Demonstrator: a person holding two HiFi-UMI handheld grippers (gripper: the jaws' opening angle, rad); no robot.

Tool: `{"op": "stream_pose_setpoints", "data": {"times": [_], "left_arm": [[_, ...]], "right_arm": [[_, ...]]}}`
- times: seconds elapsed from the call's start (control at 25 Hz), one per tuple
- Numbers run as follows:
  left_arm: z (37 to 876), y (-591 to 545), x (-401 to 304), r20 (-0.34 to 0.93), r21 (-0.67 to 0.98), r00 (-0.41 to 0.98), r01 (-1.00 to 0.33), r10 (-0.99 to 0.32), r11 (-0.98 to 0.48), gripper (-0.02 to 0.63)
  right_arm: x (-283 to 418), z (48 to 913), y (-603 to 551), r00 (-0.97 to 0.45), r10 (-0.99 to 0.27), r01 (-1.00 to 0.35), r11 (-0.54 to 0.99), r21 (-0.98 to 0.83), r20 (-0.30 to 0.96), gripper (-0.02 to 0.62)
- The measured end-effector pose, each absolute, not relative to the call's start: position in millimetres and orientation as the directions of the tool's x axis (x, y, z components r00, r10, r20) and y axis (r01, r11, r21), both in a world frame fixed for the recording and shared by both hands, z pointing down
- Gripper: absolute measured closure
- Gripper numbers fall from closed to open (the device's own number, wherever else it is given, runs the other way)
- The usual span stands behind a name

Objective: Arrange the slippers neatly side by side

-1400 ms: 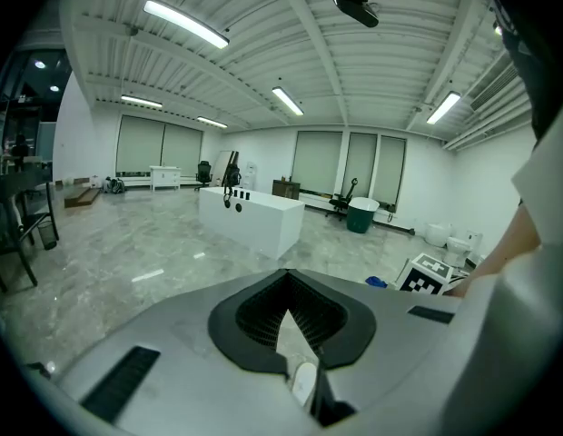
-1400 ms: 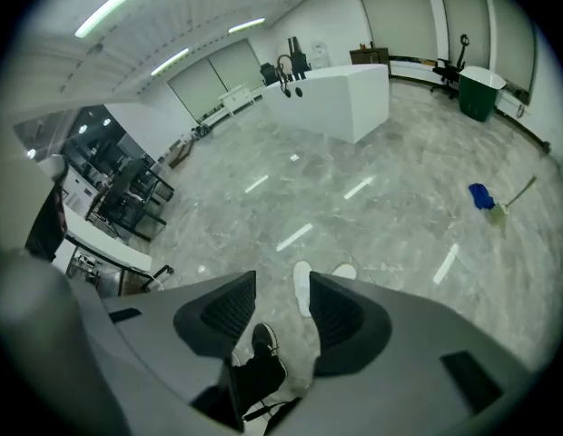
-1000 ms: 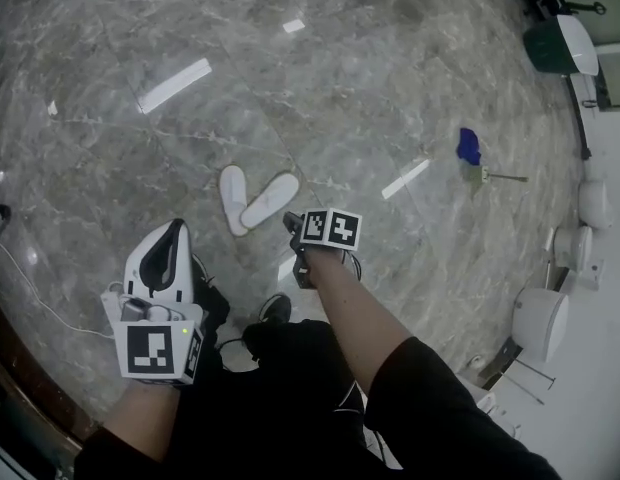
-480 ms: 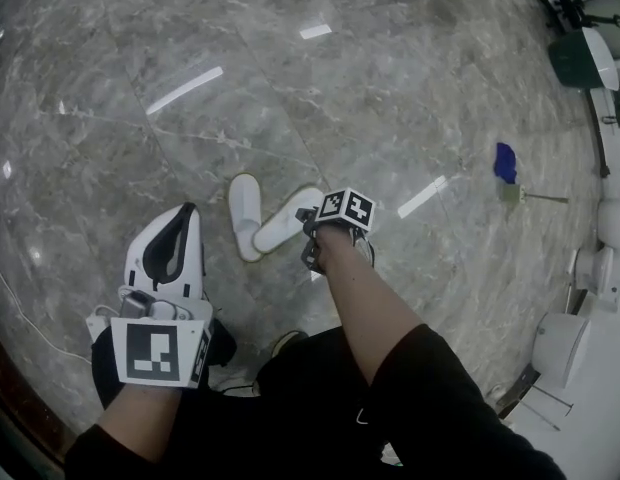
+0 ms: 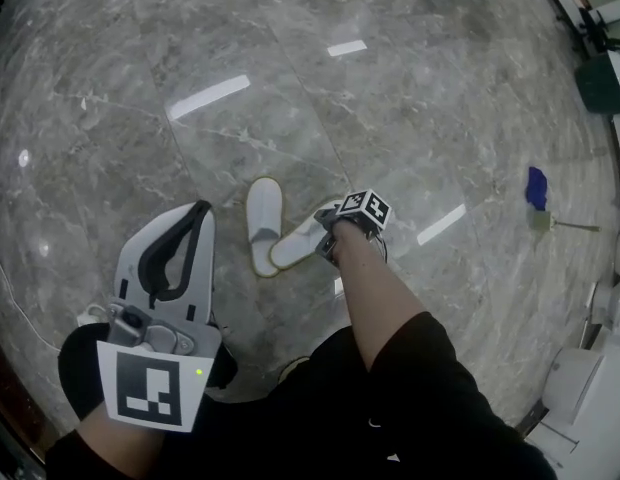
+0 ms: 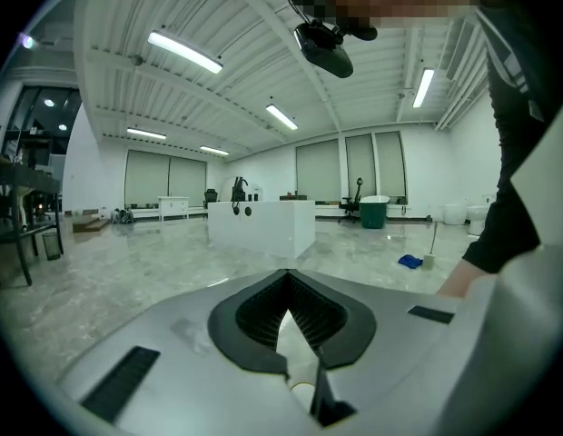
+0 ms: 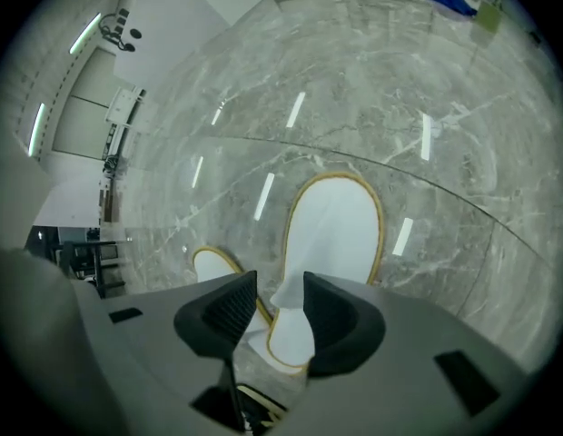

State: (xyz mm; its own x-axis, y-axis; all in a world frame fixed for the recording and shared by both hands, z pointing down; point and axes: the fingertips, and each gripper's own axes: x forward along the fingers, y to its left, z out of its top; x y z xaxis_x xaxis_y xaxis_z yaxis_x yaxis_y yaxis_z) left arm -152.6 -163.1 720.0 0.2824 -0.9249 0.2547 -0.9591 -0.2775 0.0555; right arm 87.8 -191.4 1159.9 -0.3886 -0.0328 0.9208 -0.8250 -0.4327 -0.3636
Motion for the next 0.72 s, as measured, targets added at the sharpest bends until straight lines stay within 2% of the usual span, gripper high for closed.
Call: {"op": "stream_pose_setpoints", "data": {"times": [0.28,0.36,0.48,0.52,0.6,0.72], "left_arm": [[720.2,-148.0,-156.4,0.271,0.048,0.273,-0.961,-0.923,-0.271,0.606],[716.0,-146.1,-155.3,0.262,0.054,0.283,-0.959,-0.922,-0.279,0.604],[711.3,-143.9,-151.9,0.248,0.068,0.297,-0.955,-0.922,-0.290,0.604],[710.0,-142.9,-150.4,0.244,0.072,0.302,-0.953,-0.921,-0.294,0.606],[707.5,-141.3,-148.7,0.236,0.077,0.310,-0.951,-0.921,-0.301,0.604],[703.3,-141.2,-148.6,0.219,0.084,0.313,-0.950,-0.924,-0.302,0.604]], "right_arm": [[84.1,1185.0,-197.6,-0.337,0.025,-0.879,-0.368,-0.305,0.941,0.440],[87.4,1189.3,-193.7,-0.315,0.041,-0.890,-0.358,-0.281,0.948,0.475],[91.4,1192.1,-185.9,-0.297,0.065,-0.903,-0.343,-0.258,0.953,0.477],[93.6,1192.9,-183.5,-0.287,0.074,-0.910,-0.332,-0.248,0.955,0.486],[98.0,1193.1,-180.5,-0.259,0.087,-0.928,-0.298,-0.222,0.962,0.572],[96.4,1188.9,-176.1,-0.254,0.099,-0.943,-0.248,-0.224,0.962,0.577]]}}
